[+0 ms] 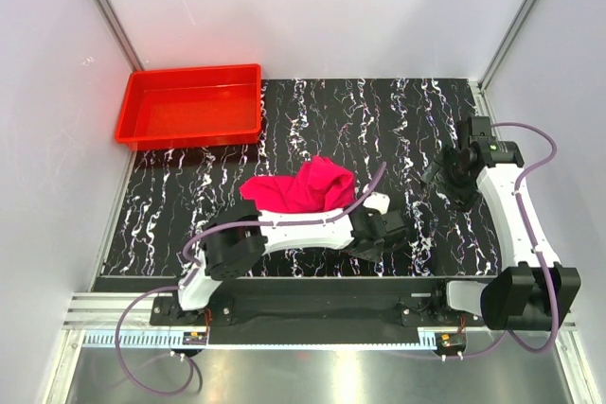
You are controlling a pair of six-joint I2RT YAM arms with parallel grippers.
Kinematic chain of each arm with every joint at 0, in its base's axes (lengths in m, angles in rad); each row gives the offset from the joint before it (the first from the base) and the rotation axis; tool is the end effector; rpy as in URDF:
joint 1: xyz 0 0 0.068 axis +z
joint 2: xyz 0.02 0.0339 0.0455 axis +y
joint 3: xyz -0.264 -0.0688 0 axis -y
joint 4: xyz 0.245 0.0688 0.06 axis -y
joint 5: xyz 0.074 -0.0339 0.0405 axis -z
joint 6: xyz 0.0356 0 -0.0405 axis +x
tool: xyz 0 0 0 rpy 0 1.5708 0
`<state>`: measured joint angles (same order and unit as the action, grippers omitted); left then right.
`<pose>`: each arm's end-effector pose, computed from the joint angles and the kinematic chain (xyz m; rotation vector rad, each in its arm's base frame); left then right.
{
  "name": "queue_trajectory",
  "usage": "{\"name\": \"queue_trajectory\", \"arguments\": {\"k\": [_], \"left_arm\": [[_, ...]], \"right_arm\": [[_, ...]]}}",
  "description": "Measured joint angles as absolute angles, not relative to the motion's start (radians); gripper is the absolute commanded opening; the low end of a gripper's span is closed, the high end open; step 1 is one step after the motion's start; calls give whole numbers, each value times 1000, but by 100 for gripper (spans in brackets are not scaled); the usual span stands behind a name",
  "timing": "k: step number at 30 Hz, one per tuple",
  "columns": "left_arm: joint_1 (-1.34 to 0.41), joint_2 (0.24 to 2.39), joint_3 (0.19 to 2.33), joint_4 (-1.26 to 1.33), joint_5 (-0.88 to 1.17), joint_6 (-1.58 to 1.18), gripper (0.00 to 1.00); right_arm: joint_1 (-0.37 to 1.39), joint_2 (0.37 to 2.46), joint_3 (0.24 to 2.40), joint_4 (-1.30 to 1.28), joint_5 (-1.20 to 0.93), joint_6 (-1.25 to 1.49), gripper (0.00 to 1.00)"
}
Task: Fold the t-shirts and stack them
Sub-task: Flatten the tshirt out
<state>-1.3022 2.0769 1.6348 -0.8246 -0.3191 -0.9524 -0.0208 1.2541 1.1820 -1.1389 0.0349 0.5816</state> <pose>0.1242 -0.4091 0.1910 0.4071 2.6894 -0.1886 0.2250 -0.0059 0.3040 0.8346 2.6568 0.0935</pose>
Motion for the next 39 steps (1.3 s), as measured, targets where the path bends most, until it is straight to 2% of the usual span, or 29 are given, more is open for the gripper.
{"name": "queue_trajectory", "arguments": {"k": [6, 10, 14, 19, 21, 22, 23, 25, 26, 35, 39], "left_arm": [[-1302, 2119, 1643, -864, -340, -962, 47], [-1298, 2122, 1644, -861, -351, -949, 50], [-1297, 2122, 1644, -839, -345, -943, 59], [-1283, 2122, 1650, -815, -336, -943, 57], [-1266, 2122, 1650, -805, -324, -945, 49], [-1255, 2122, 1649, -800, -319, -945, 43], [-1242, 2122, 1649, -791, -311, -946, 24], [-1215, 2122, 1647, -774, -296, -944, 4], [-1205, 2122, 1647, -768, -292, -938, 0], [-1180, 2035, 1718, -841, -289, -773, 0], [-1149, 1914, 1945, -874, -186, -668, 0]], "right_arm": [[-21, 1217, 1150, -1142, -3, 579, 87], [-21, 1205, 1111, -1142, -23, 571, 88], [-21, 1198, 1098, -1142, -45, 562, 88], [-21, 1197, 1098, -1142, -56, 550, 87], [-21, 1196, 1098, -1142, -65, 546, 85], [-21, 1196, 1098, -1141, -69, 546, 78], [-21, 1195, 1096, -1141, -72, 542, 74], [-21, 1190, 1087, -1139, -77, 538, 65], [-21, 1188, 1081, -1137, -85, 537, 63], [-21, 1185, 1079, -1135, -146, 495, 65], [-21, 1184, 1141, -1132, -195, 468, 80]]}}
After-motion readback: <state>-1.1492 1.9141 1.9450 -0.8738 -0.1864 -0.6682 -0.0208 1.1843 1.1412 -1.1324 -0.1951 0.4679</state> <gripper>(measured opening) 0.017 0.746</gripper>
